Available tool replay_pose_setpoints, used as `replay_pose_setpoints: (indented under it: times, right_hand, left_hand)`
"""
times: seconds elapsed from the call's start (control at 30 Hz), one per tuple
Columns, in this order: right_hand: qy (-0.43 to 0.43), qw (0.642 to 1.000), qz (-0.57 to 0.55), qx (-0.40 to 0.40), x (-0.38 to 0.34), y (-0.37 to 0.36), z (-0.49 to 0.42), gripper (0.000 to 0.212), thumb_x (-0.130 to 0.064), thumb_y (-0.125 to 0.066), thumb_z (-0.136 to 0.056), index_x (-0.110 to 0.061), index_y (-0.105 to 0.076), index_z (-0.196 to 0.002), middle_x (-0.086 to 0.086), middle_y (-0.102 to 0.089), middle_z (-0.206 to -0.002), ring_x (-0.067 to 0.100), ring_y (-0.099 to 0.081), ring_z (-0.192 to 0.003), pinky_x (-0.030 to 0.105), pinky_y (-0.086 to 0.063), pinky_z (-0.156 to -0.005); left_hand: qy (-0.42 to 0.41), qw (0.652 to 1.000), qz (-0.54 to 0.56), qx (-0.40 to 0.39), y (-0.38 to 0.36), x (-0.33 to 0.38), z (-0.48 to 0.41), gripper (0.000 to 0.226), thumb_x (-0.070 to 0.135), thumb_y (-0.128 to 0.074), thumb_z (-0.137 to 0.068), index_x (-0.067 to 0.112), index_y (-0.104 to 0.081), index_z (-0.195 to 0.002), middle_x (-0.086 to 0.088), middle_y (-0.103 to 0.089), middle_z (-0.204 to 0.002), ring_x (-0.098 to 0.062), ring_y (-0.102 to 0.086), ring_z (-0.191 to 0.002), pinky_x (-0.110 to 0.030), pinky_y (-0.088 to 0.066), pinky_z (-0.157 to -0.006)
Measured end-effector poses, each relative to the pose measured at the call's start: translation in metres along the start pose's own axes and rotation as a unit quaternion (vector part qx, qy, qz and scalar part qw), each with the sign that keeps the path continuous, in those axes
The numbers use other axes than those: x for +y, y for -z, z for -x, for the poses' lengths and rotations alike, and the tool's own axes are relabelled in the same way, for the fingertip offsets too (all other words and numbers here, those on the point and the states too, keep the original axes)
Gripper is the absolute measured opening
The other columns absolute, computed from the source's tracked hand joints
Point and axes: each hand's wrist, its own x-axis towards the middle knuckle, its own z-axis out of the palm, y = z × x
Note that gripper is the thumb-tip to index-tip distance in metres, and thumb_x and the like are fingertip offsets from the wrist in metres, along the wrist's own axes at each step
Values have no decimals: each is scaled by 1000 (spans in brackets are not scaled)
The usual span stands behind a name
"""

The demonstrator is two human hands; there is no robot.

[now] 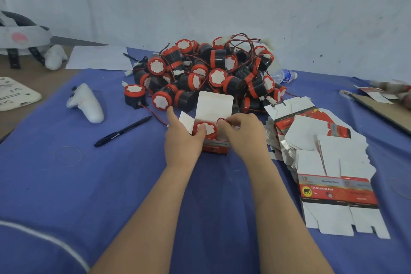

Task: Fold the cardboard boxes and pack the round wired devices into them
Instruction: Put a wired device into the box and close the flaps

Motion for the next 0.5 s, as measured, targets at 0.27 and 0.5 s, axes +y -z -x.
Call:
replay_pose_setpoints:
  times: [0.27,0.5]
  right_hand:
    - [15,996,-24,86,-3,-2,2,13,-16,-57,-93,-12,-70,-93,-1,-68,-90,13,-57,-84,27,-46,-71]
    - [4,996,75,46,-3,-3,-4,21,-22,-53,-95,-15,-71,-103,5,-67,-106,25,-56,-100,41,-51,-84]
  left_hand:
    - [1,1000,-6,-5,1,3,2,87,28,-66,-88,20,-7,-152,-13,-57,-128,-29,-57,-113,-43,-53,-88]
    - [1,1000,-22,-3,3,5,4,86,28,-64,-89,20,-7,-152,-14,-57,-127,-30,-59,-109,-44,-54,-85]
